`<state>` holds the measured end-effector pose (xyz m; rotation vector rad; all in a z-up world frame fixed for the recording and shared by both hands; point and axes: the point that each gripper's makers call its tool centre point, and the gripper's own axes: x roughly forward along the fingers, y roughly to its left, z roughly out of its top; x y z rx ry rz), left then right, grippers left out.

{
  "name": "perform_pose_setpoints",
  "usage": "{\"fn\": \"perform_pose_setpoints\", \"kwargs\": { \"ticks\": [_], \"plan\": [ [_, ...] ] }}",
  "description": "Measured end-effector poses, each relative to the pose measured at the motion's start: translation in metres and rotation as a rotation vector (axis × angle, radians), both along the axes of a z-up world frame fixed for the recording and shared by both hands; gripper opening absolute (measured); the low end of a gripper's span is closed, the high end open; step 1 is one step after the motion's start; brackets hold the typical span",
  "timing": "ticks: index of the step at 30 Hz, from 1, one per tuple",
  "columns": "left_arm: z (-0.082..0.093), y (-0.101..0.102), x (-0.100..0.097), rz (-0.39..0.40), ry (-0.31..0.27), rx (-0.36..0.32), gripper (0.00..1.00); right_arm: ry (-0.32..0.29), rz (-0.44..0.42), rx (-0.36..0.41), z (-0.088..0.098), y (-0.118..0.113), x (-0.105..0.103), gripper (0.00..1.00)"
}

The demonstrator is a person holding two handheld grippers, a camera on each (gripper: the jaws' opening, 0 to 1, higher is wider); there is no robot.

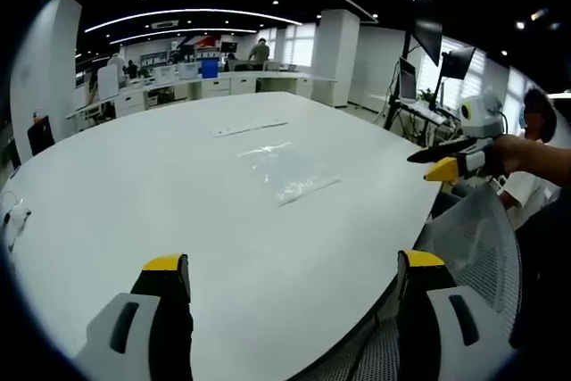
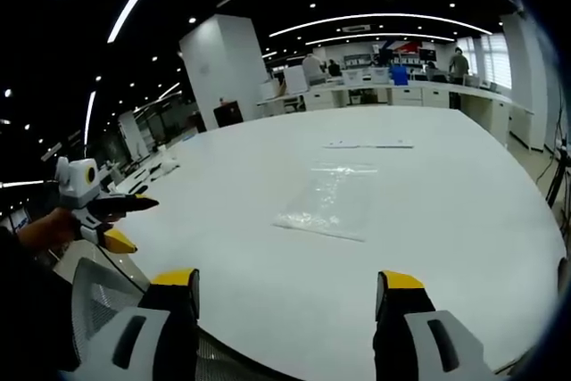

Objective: Open the resealable bag by pulling the two sides of the seal apart until the entire bag opening is separated and visibly accessible.

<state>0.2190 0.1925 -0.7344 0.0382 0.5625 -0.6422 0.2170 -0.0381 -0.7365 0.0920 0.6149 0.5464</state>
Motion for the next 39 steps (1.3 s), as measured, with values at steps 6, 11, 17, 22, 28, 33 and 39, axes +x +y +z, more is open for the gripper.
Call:
{"fn": "perform_pose_setpoints", "kwargs": {
  "ticks": [6,11,17,22,28,33,39],
  "plan": [
    [-0.001,-0.001,0.000,-0.004,0.004,0.001,0.95,0.001,0.006,-0.001,-0.001,0.000,0.001,0.80],
    [-0.001,-0.002,0.000,-0.008,0.005,0.001,0.95,0.008,0.010,0.000,-0.002,0.001,0.002,0.80],
    [-0.002,-0.003,0.001,-0.016,0.013,0.002,0.95,0.015,0.018,-0.003,-0.004,0.002,0.005,0.80],
    [-0.001,-0.004,0.003,-0.021,0.011,0.002,0.95,0.031,0.029,-0.021,-0.007,0.003,0.009,0.79],
    [-0.001,-0.005,0.005,-0.032,0.009,0.008,0.95,0.026,0.055,-0.036,-0.006,0.006,0.017,0.78],
    [-0.002,-0.006,0.006,-0.040,0.010,0.011,0.95,0.013,0.082,-0.052,-0.004,0.009,0.028,0.78],
    [-0.005,-0.007,0.009,-0.049,0.007,0.033,0.94,-0.004,0.135,-0.081,-0.005,0.019,0.047,0.76]
  ]
}}
